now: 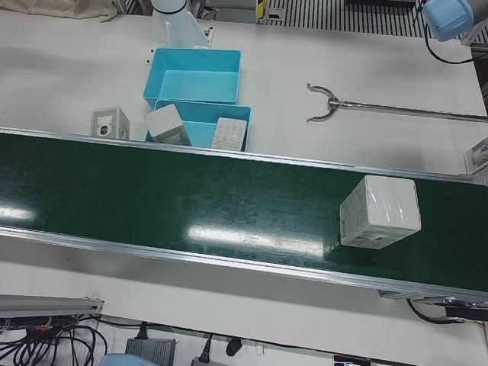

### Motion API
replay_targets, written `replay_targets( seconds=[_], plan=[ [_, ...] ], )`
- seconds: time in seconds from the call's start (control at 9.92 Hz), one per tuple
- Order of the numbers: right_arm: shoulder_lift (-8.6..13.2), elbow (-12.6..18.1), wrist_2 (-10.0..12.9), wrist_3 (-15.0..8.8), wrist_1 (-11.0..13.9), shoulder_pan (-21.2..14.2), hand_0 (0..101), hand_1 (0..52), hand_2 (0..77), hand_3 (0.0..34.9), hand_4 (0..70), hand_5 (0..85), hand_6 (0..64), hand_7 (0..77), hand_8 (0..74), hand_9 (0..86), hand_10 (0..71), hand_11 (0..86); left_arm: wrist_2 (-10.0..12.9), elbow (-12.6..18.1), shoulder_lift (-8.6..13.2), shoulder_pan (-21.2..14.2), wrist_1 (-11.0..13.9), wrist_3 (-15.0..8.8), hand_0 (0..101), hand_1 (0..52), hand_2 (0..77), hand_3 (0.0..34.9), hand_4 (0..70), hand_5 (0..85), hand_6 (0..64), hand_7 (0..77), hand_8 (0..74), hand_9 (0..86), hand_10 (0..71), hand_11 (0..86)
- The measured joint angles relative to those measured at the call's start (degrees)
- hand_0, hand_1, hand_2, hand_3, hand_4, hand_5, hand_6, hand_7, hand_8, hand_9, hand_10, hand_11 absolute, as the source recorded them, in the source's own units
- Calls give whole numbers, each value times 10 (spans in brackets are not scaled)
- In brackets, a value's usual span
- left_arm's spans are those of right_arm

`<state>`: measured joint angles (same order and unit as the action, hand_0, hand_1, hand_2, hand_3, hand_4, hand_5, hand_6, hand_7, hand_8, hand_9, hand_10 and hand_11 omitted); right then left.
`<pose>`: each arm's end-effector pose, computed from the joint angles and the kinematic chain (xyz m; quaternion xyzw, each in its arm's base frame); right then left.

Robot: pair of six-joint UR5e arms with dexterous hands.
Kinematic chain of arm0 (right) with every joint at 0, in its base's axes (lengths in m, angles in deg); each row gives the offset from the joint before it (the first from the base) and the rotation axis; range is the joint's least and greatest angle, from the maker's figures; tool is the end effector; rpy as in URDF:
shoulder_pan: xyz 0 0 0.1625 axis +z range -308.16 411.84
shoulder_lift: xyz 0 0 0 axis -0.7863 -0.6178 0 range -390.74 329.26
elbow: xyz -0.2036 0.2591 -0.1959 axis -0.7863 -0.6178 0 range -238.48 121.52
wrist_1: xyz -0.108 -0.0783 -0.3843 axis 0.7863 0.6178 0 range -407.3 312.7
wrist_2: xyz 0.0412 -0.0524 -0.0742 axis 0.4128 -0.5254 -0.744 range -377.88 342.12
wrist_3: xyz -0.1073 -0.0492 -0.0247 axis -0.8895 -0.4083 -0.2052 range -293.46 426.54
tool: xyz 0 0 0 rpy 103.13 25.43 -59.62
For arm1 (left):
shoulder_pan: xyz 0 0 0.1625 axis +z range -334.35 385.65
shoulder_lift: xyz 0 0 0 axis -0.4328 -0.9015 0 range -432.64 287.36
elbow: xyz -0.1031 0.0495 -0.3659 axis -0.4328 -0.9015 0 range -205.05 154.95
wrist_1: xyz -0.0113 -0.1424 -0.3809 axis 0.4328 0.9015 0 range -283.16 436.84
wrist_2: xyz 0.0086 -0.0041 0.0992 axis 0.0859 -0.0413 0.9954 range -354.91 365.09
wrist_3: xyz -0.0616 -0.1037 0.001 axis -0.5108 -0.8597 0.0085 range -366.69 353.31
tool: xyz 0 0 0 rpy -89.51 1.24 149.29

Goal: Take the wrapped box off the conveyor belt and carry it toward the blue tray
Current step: 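Raise the right hand off the belt and move it toward the belt's far end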

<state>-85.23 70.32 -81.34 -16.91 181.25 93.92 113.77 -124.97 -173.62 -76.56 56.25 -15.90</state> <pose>-0.2212 -0.4519 0.1474 0.3677 -0.7478 0.3902 0.3915 -0.2081 -0.5145 0.5008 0.0961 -0.7023 0.7052 0.0163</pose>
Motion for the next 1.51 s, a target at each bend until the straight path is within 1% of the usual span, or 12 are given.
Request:
replay_targets(
  seconds=[0.1, 0.3, 0.4, 0.5, 0.61, 0.71, 0.81, 0.91, 1.11, 1.21, 1.31, 1.51],
  plan=[
    [-33, 14, -10, -24, 27, 9, 803, 360, 491, 284, 0, 76, 0, 11, 0, 11, 0, 44, 0, 0, 0, 0, 0, 0, 0, 0, 5, 0, 5, 5, 5, 5, 5, 0, 5, 0],
    [-73, 21, -77, -17, 50, 78, 803, 360, 458, 285, 0, 93, 0, 11, 0, 11, 0, 22, 0, 0, 0, 0, 0, 0, 0, 0, 11, 0, 5, 5, 0, 5, 5, 5, 5, 0],
    [-82, 19, -120, 3, 56, 133, 803, 360, 551, 285, 0, 93, 0, 0, 0, 11, 0, 22, 0, 0, 0, 0, 0, 0, 0, 0, 11, 0, 5, 5, 5, 5, 5, 0, 5, 0],
    [-87, 10, -165, 34, 58, 191, 780, 267, 365, 303, 0, 38, 0, 5, 0, 11, 0, 16, 0, 0, 0, 0, 0, 0, 0, 0, 5, 0, 5, 5, 0, 5, 5, 0, 0, 0],
    [-89, -14, -212, 82, 57, 246, 676, 267, 365, 298, 0, 38, 0, 5, 0, 11, 0, 16, 0, 0, 0, 0, 0, 0, 0, 0, 5, 0, 5, 5, 0, 5, 5, 0, 5, 0],
    [-89, -47, -261, 137, 50, 296, 676, 267, 365, 298, 0, 38, 0, 5, 0, 11, 0, 16, 0, 0, 0, 0, 0, 0, 0, 0, 5, 0, 5, 5, 0, 5, 5, 0, 5, 0],
    [-88, -75, -300, 179, 35, 330, 501, 147, 153, 298, 0, 27, 0, 0, 0, 11, 0, 16, 0, 0, 0, 0, 0, 0, 0, 0, 11, 0, 5, 5, 5, 5, 5, 0, 0, 0],
    [-87, -93, -323, 203, 23, 348, 464, 115, 22, 302, 0, 22, 0, 0, 0, 11, 0, 16, 0, 0, 0, 0, 0, 0, 0, 0, 11, 0, 5, 5, 5, 5, 5, 0, 0, 0],
    [-70, -109, -340, 241, 14, 358, 471, 164, 38, 305, 0, 22, 0, 0, 0, 11, 0, 16, 0, 0, 0, 0, 0, 0, 0, 0, 11, 0, 5, 5, 5, 5, 5, 0, 5, 0],
    [-57, -112, -343, 255, 17, 359, 538, 267, 125, 306, 0, 22, 0, 0, 0, 11, 0, 16, 0, 0, 0, 0, 0, 0, 0, 0, 11, 0, 5, 5, 5, 5, 5, 0, 5, 0],
    [-47, -113, -344, 263, 27, 360, 557, 278, 245, 280, 0, 22, 0, 5, 0, 11, 0, 16, 0, 0, 0, 0, 0, 0, 0, 0, 5, 0, 5, 5, 5, 5, 5, 0, 5, 0],
    [-40, -112, -346, 269, 46, 360, 550, 267, 235, 262, 0, 55, 0, 0, 0, 11, 0, 16, 0, 0, 0, 0, 0, 0, 0, 0, 11, 0, 5, 5, 5, 5, 5, 0, 5, 0]
  ],
)
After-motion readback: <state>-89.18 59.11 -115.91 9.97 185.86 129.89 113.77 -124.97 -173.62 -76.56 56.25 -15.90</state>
